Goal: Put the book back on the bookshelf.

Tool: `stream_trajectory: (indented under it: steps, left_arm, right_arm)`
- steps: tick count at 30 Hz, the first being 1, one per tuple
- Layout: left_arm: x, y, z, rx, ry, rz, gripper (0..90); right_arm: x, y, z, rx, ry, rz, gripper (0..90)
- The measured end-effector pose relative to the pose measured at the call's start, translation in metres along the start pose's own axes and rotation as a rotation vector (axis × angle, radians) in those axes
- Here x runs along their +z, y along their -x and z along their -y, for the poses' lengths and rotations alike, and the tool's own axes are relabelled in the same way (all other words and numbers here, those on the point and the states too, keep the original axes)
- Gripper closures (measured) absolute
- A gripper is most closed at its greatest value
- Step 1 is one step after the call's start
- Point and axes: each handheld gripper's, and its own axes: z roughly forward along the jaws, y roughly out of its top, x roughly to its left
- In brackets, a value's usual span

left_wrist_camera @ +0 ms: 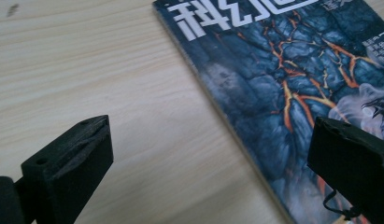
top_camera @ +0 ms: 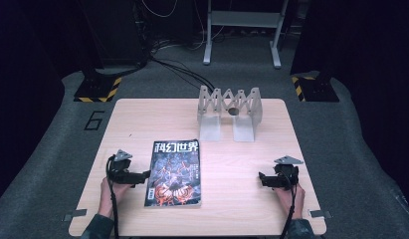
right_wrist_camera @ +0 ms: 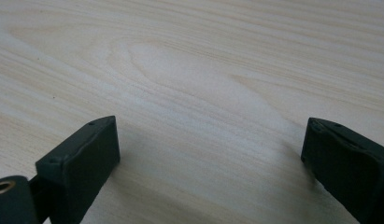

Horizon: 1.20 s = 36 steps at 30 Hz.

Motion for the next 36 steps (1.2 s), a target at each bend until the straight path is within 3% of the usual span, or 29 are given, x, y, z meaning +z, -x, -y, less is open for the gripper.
stream_trajectory:
  steps: [6,12,17,26,36]
  left_arm:
    - [0.024,0.011,-0.008,0.013,-0.017,0.044,0.5]
    - [0.040,0.022,-0.011,0.069,-0.064,0.057,1.1]
    - [0.044,0.025,-0.011,0.101,-0.060,0.036,0.5]
    - [0.044,0.034,-0.010,0.124,-0.043,0.047,5.2]
    - [0.042,0.040,-0.006,0.099,-0.007,0.030,7.7]
  right_arm:
    - [0.000,0.000,0.000,-0.003,0.001,-0.001,4.4]
    - [0.000,0.000,0.000,-0.010,0.006,0.003,5.1]
    - [0.000,0.000,0.000,-0.011,-0.001,-0.001,5.8]
    - [0.000,0.000,0.000,-0.011,0.007,-0.003,6.9]
    - [0.000,0.000,0.000,-0.009,0.009,-0.003,7.7]
